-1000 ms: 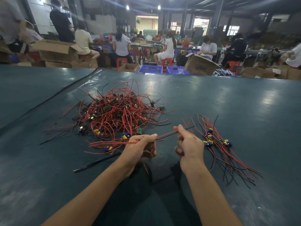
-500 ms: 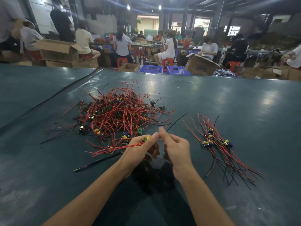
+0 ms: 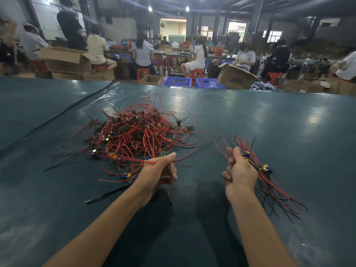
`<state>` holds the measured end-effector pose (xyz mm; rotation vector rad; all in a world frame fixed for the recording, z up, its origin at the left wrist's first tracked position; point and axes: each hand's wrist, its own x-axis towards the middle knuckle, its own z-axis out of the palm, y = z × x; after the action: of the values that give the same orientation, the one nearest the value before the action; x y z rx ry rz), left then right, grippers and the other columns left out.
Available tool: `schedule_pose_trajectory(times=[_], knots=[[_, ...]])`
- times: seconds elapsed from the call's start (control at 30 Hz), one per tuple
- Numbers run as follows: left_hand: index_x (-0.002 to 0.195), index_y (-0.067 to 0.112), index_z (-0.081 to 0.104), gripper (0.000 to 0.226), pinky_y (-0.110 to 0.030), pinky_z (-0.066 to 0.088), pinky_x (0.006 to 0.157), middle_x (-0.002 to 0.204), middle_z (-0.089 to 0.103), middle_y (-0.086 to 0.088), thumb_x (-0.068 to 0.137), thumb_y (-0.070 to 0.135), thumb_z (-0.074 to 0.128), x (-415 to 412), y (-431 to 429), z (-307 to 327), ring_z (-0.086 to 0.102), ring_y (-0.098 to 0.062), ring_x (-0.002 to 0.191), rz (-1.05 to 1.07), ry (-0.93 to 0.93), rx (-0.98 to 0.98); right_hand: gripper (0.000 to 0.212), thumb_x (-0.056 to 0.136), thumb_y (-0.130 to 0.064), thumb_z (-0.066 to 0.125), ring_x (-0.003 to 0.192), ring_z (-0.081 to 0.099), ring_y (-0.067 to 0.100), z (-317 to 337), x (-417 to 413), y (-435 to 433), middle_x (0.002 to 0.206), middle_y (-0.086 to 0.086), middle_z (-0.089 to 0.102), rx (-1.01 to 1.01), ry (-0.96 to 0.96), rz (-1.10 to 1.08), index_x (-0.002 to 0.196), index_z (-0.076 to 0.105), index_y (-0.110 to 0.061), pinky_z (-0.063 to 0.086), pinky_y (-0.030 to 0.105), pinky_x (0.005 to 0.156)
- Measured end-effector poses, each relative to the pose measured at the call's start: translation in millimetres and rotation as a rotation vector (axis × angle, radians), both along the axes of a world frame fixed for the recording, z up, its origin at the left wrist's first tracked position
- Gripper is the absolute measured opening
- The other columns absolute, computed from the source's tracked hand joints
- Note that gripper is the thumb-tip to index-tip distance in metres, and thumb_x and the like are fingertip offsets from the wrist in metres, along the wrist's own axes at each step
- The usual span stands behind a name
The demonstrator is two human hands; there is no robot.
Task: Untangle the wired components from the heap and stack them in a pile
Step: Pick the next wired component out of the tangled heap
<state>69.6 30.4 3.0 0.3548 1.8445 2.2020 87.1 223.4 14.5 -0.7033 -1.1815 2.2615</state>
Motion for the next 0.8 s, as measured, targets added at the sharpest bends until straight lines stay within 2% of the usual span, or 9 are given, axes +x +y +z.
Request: schedule_pose_trajectory(times=[0.17,0.33,0.4,0.47,0.5,0.57,0.63,0.7,0.8], knots=[[0.052,0.023,0.058,0.044,-0.025,0.042,0.052,0.056,0.054,-0.002,0.073,0.061,0.06,-0.1,-2.5,3.0,0.053,-0.016,0.052,0.007,-0.058,0.091,0.048,0.09,-0.059,0.055,0.037,0.023,0.006,-1.2,2.6,-16.6,0.049,-0.009,0.039,0.041,0.083,0.093,0.072,0.064,-0.014,0.017,0.017,0.036],[0.055,0.02,0.045,0.053,-0.024,0.044,0.049,0.052,0.043,-0.003,0.069,0.069,0.06,5.6,3.7,3.2,0.046,-0.018,0.048,-0.113,-0.108,0.124,0.06,0.067,-0.078,0.055,0.039,0.023,0.011,-3.0,11.3,-45.7,0.044,-0.007,0.029,0.466,0.037,0.487,0.05,0.038,-0.022,0.022,0.02,0.04],[0.062,0.015,0.049,0.062,-0.025,0.044,0.049,0.053,0.041,-0.004,0.064,0.074,0.068,5.6,3.6,2.3,0.043,-0.017,0.048,-0.173,-0.134,0.09,0.063,0.069,-0.075,0.054,0.037,0.037,0.012,-5.0,15.4,-58.0,0.042,-0.003,0.041,0.54,0.055,0.644,0.042,0.042,-0.019,0.037,0.025,0.039],[0.086,0.009,0.056,0.079,-0.024,0.045,0.051,0.06,0.042,-0.007,0.056,0.08,0.071,4.4,2.8,0.9,0.044,-0.017,0.051,-0.193,-0.16,0.007,0.062,0.076,-0.067,0.053,0.051,0.062,0.015,-5.9,17.8,-67.9,0.053,0.005,0.062,0.522,0.042,0.711,0.049,0.062,-0.012,0.057,0.028,0.058],[0.091,0.009,0.057,0.084,-0.024,0.046,0.052,0.06,0.043,-0.006,0.052,0.082,0.071,3.5,2.6,0.0,0.045,-0.016,0.051,-0.18,-0.168,-0.027,0.063,0.083,-0.062,0.053,0.061,0.068,0.02,-6.6,17.7,-70.4,0.061,0.01,0.068,0.513,0.032,0.697,0.057,0.066,-0.006,0.06,0.032,0.068],[0.071,0.011,0.063,0.079,-0.025,0.048,0.053,0.056,0.051,-0.001,0.046,0.085,0.07,1.0,1.9,-1.7,0.05,-0.013,0.049,-0.127,-0.167,-0.056,0.065,0.096,-0.051,0.049,0.075,0.07,0.032,-7.4,15.4,-70.6,0.072,0.021,0.07,0.566,-0.027,0.611,0.071,0.066,0.006,0.058,0.042,0.079],[0.059,0.02,0.069,0.065,-0.023,0.05,0.054,0.057,0.059,0.002,0.048,0.084,0.068,0.4,0.3,-1.4,0.056,-0.011,0.051,-0.102,-0.125,-0.078,0.062,0.098,-0.05,0.045,0.059,0.061,0.028,-6.6,13.8,-66.6,0.058,0.011,0.063,0.558,-0.047,0.503,0.059,0.067,-0.008,0.052,0.036,0.064],[0.065,0.02,0.073,0.06,-0.022,0.05,0.055,0.059,0.062,0.001,0.057,0.08,0.068,0.5,-1.7,-1.7,0.059,-0.011,0.054,-0.108,-0.054,-0.089,0.064,0.098,-0.051,0.044,0.043,0.039,0.017,-4.4,12.2,-61.4,0.045,-0.003,0.044,0.436,-0.033,0.399,0.044,0.057,-0.02,0.034,0.026,0.046],[0.07,0.022,0.072,0.046,-0.02,0.047,0.056,0.062,0.065,0.001,0.074,0.067,0.065,3.2,-2.7,-1.8,0.061,-0.011,0.058,0.053,0.21,-0.226,0.057,0.1,-0.05,0.043,0.034,0.025,0.008,-0.6,7.7,-49.0,0.042,-0.007,0.033,0.179,-0.009,0.27,0.051,0.045,-0.021,0.021,0.018,0.036]])
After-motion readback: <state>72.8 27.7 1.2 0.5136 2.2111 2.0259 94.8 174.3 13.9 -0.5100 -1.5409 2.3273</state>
